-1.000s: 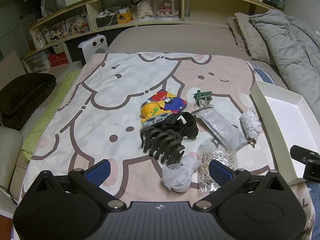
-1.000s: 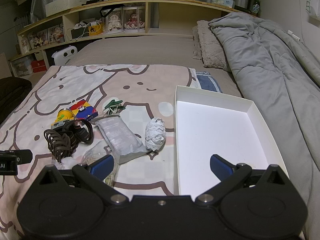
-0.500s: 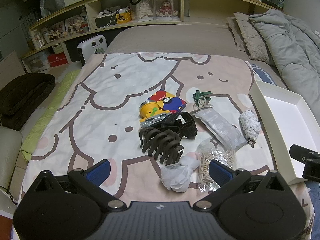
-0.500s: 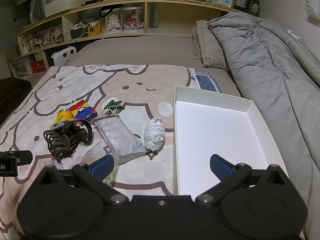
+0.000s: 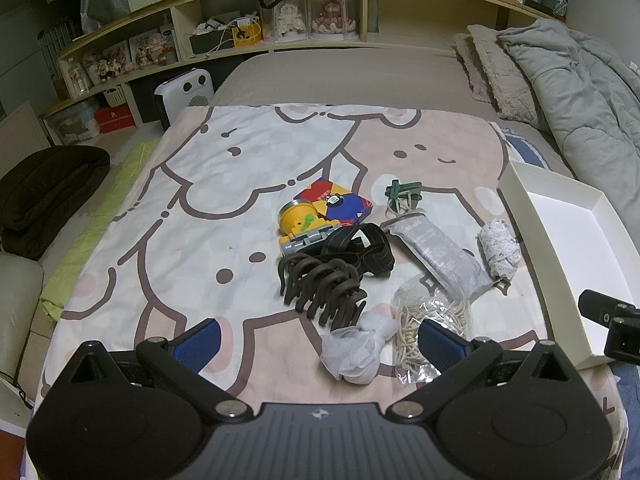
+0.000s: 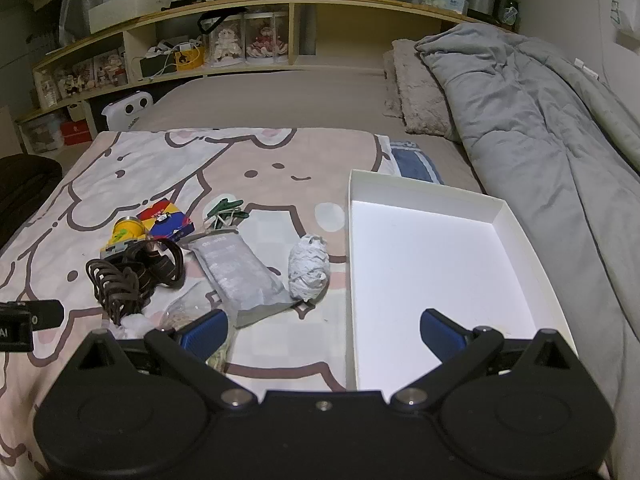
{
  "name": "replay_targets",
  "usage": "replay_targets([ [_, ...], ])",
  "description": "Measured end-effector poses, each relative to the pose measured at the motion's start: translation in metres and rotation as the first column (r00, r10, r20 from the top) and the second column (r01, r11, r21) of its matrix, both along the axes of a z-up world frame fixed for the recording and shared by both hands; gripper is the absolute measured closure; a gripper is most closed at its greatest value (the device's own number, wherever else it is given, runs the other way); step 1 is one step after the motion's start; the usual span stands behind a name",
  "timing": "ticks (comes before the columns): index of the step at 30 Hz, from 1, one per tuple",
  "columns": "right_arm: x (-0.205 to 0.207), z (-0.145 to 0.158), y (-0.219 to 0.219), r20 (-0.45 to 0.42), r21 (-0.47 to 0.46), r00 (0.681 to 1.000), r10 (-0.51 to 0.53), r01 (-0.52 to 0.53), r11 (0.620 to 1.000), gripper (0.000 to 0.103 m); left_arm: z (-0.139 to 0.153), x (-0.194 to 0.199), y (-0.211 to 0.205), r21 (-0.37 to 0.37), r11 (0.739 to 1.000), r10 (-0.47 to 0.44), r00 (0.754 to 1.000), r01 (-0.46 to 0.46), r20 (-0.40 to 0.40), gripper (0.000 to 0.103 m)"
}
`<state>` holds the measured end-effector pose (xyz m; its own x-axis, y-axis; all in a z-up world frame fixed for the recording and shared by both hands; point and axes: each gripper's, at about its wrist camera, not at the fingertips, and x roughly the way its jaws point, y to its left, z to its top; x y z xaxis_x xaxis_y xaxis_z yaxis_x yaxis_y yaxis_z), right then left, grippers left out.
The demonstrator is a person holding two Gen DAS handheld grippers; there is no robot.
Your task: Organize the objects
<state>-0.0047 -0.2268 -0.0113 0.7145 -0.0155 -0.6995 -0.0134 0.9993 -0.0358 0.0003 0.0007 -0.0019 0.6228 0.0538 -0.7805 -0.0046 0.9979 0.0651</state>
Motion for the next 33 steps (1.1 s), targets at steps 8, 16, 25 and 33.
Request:
replay_targets([
  [8, 0.000, -0.001, 0.000, 0.000, 0.000, 1.000, 0.000, 0.000, 1.000, 0.000, -0.002, -0.005, -0.008, 0.000, 1.000, 0.003, 1.000, -0.003, 0.001, 0.000],
  [16, 0.000, -0.003, -0.004, 0.006, 0.011, 1.000, -0.002, 0.002, 1.000, 0.000, 0.003, -0.003, -0.005, -0.008, 1.000, 0.003, 1.000, -0.003, 0.007, 0.000],
  [25, 0.011, -0.009, -0.002, 0.003, 0.053, 1.000, 0.005, -0.005, 0.999, 0.000, -0.003, 0.014, 0.006, 0.009, 0.999, 0.043, 0.999, -0.043, 0.016, 0.000],
  [33, 0.026, -0.027, 0.007, -0.026, 0.135, 0.999, 0.042, -0.038, 0.990, 0.011, -0.018, 0.026, 0.015, 0.038, 0.996, 0.081, 0.996, -0.080, -0.030, 0.000],
])
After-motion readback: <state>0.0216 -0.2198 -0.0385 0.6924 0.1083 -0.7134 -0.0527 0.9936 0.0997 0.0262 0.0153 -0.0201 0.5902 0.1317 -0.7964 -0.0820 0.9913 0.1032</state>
